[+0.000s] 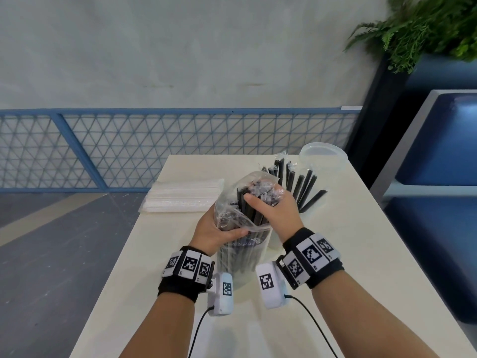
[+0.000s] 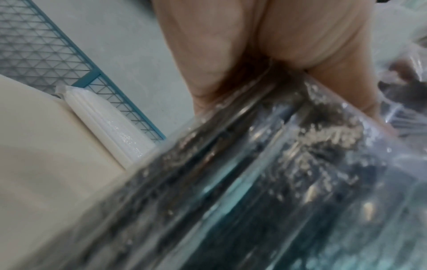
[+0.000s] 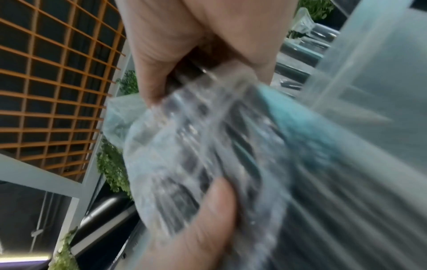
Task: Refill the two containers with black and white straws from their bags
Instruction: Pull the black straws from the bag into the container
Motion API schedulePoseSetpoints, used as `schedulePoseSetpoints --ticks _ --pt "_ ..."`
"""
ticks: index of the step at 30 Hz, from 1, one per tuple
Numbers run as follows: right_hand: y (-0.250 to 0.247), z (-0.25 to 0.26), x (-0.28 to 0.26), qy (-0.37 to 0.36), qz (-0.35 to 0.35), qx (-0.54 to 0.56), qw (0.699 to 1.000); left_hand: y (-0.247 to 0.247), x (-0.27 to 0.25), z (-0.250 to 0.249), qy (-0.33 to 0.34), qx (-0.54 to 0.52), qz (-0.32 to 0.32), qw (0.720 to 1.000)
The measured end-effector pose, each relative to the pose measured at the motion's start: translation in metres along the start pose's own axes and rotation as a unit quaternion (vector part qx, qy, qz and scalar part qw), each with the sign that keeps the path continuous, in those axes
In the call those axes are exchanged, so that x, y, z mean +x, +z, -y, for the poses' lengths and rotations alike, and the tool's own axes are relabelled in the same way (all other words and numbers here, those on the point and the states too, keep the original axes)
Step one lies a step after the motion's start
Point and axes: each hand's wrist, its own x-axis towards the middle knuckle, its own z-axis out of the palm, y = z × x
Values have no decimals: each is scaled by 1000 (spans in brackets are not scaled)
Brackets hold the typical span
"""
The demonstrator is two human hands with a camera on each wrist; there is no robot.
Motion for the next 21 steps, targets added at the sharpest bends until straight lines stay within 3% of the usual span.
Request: schedulePoseSetpoints --ticks 5,7,12,16,21 --pt "-11 30 13 -21 -32 43 998 4 0 -5 14 31 3 999" --pt "-15 36 13 -25 -11 74 997 5 -1 -5 16 31 -5 999" --pt "-14 10 -1 83 66 -6 994 2 0 -5 9 31 -20 999" --pt "3 -8 -14 115 -9 -5 993 7 -1 -7 5 38 -16 999" --pt "2 9 1 76 -73 52 993 6 -5 -12 9 44 -18 999"
